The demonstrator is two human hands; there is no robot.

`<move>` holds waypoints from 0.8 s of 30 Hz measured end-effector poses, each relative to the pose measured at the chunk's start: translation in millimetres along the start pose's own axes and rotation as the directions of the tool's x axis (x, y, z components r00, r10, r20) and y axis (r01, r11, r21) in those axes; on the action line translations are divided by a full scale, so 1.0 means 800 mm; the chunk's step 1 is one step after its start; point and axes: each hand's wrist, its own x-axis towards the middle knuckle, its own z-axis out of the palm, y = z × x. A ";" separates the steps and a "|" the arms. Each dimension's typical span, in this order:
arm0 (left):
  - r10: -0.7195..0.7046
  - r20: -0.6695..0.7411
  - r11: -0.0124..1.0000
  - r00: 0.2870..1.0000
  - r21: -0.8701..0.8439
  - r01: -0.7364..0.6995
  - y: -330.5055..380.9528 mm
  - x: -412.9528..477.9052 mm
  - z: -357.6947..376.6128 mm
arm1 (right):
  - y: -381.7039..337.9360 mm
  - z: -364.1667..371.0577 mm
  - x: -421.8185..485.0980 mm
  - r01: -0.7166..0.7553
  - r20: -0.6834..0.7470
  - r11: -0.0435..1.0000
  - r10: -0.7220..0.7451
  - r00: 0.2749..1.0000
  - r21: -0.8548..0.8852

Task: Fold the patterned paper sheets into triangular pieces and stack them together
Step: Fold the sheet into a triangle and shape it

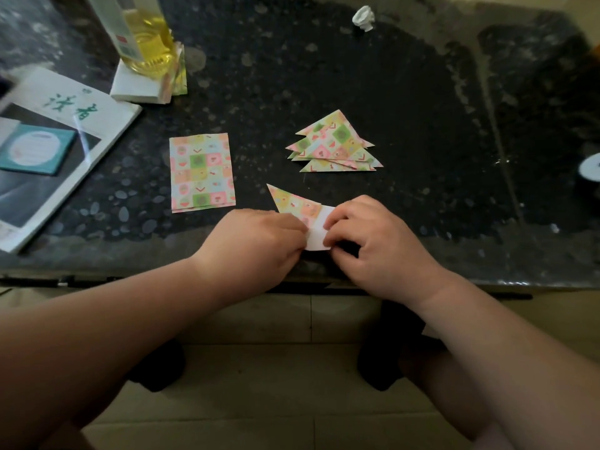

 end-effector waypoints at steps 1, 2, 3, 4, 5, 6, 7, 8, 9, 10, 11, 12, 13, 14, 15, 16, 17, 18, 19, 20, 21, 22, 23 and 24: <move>0.019 -0.015 1.000 1.000 0.005 -0.019 -0.001 -0.005 0.003 | 0.001 0.000 -0.001 0.019 0.011 1.000 -0.019 1.000 0.013; 0.035 -0.015 0.999 0.999 0.005 -0.035 -0.002 -0.009 0.004 | 0.002 0.000 -0.002 0.027 0.037 0.999 -0.028 0.999 0.026; 0.046 0.003 0.999 0.999 -0.001 -0.046 -0.003 -0.013 0.004 | 0.002 0.000 -0.003 0.029 0.072 0.999 -0.031 0.997 0.041; 0.052 0.037 0.999 0.998 -0.016 -0.051 -0.005 -0.017 0.004 | 0.003 0.000 -0.004 0.021 0.109 0.998 -0.027 0.994 0.054; 0.055 0.081 0.998 0.995 -0.034 -0.053 -0.007 -0.020 0.002 | 0.003 -0.001 -0.004 0.006 0.141 0.998 -0.016 0.990 0.069; 0.061 0.126 0.997 0.990 -0.044 -0.056 -0.011 -0.024 0.001 | 0.004 -0.002 -0.004 -0.017 0.168 0.996 0.002 0.986 0.085; 0.071 0.169 0.997 0.983 -0.042 -0.065 -0.016 -0.028 -0.001 | 0.005 -0.003 -0.003 -0.047 0.194 0.994 0.026 0.981 0.104; 0.080 0.207 0.997 0.975 -0.037 -0.074 -0.020 -0.031 -0.003 | 0.006 -0.005 -0.002 -0.082 0.219 0.989 0.054 0.974 0.121; 0.084 0.237 0.996 0.968 -0.039 -0.077 -0.023 -0.033 -0.004 | 0.005 -0.007 0.000 -0.119 0.241 0.983 0.084 0.967 0.136; 0.084 0.258 0.996 0.962 -0.047 -0.074 -0.026 -0.034 -0.005 | 0.005 -0.008 0.002 -0.154 0.257 0.977 0.113 0.960 0.147; 0.082 0.273 0.996 0.958 -0.057 -0.069 -0.028 -0.035 -0.005 | 0.004 -0.008 0.004 -0.186 0.269 0.970 0.140 0.953 0.154; 0.084 0.284 0.996 0.955 -0.064 -0.068 -0.029 -0.035 -0.006 | 0.002 -0.008 0.007 -0.220 0.276 0.962 0.171 0.946 0.158; 0.089 0.291 0.995 0.953 -0.070 -0.072 -0.028 -0.036 -0.007 | 0.000 -0.007 0.010 -0.256 0.279 0.953 0.205 0.938 0.161; 0.095 0.295 0.994 0.951 -0.074 -0.077 -0.028 -0.036 -0.008 | -0.002 -0.005 0.012 -0.293 0.279 0.942 0.241 0.929 0.161; 0.101 0.297 0.994 0.950 -0.075 -0.082 -0.028 -0.037 -0.009 | -0.005 -0.004 0.014 -0.331 0.276 0.930 0.280 0.919 0.159; 0.103 0.299 0.994 0.949 -0.073 -0.085 -0.029 -0.038 -0.010 | -0.008 -0.003 0.016 -0.363 0.269 0.919 0.314 0.910 0.154; 0.103 0.303 0.994 0.947 -0.068 -0.087 -0.029 -0.039 -0.011 | -0.010 -0.001 0.017 -0.389 0.258 0.909 0.344 0.903 0.148; 0.103 0.308 0.994 0.946 -0.062 -0.088 -0.029 -0.040 -0.012 | -0.013 0.000 0.018 -0.411 0.247 0.901 0.370 0.896 0.139; 0.103 0.315 0.994 0.943 -0.057 -0.089 -0.029 -0.041 -0.011 | -0.015 0.002 0.019 -0.430 0.240 0.894 0.392 0.888 0.129; 0.103 0.322 0.994 0.941 -0.053 -0.091 -0.029 -0.042 -0.011 | -0.018 0.003 0.020 -0.448 0.236 0.886 0.413 0.880 0.121; 0.105 0.328 0.994 0.939 -0.056 -0.091 -0.029 -0.042 -0.012 | -0.020 0.003 0.021 -0.464 0.234 0.878 0.430 0.872 0.117; 0.107 0.332 0.994 0.937 -0.062 -0.092 -0.030 -0.043 -0.012 | -0.021 0.004 0.022 -0.478 0.233 0.871 0.444 0.865 0.114; 0.110 0.335 0.993 0.936 -0.069 -0.092 -0.031 -0.043 -0.013 | -0.023 0.004 0.024 -0.487 0.231 0.866 0.455 0.860 0.109; 0.112 0.337 0.993 0.935 -0.077 -0.092 -0.033 -0.043 -0.013 | -0.024 0.005 0.024 -0.495 0.229 0.863 0.464 0.856 0.102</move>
